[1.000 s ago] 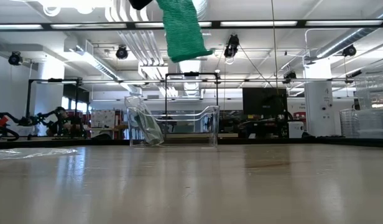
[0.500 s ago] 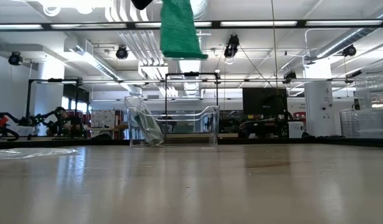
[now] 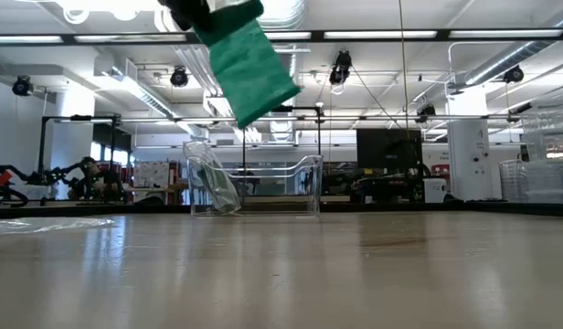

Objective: Roll bandage
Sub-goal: Roll the blue bandage

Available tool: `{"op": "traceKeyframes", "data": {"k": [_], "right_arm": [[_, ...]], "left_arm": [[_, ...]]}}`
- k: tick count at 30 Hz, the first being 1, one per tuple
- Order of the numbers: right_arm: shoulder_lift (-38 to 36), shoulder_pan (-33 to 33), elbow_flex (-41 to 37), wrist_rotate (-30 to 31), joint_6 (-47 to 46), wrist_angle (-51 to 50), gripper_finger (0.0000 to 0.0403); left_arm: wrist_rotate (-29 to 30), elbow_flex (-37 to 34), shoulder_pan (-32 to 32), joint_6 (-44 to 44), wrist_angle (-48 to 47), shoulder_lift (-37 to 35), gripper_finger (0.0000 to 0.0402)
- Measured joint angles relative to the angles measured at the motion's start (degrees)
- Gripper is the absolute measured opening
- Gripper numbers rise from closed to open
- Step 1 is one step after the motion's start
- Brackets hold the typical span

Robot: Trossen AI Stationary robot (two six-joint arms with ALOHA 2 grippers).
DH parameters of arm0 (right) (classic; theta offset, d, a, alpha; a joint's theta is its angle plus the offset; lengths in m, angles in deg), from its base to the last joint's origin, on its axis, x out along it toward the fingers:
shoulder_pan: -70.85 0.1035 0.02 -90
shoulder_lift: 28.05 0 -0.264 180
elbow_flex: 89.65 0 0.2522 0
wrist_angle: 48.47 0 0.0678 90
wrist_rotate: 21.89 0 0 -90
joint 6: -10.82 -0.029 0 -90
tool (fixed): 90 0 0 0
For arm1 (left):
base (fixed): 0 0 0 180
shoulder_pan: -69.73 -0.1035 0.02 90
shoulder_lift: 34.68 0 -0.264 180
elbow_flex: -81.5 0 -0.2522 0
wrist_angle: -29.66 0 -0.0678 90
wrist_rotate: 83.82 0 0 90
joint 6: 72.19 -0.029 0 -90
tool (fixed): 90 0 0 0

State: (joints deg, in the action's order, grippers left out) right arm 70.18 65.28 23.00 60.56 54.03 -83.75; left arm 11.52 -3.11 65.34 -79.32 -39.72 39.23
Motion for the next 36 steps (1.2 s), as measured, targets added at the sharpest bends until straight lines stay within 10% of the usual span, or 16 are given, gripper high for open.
{"op": "traceKeyframes", "data": {"k": [16, 24, 31, 36], "right_arm": [[18.29, -7.38, 25.86, -7.47, -14.83, -19.8, 0.0232], [19.11, -7.34, 26.36, -7.22, -14.48, -19.67, 0.0167], [18.47, -6.58, 25.86, -5.28, -13.25, -17.61, 0.002], [13.26, -6.32, 18.34, -5.78, -16.04, -8.54, 0.0012]], "left_arm": [[18.06, 0.0, 0.59, -7.55, -8.49, -0.46, 0.0011], [18.07, 0.0, 0.61, -9.75, -8.79, -0.78, 0.001], [18.12, -0.03, 0.61, -7.28, -8.24, -2.8, 0.0042], [17.88, -0.07, 0.61, -1.27, -3.95, -7.74, 0.0091]]}}
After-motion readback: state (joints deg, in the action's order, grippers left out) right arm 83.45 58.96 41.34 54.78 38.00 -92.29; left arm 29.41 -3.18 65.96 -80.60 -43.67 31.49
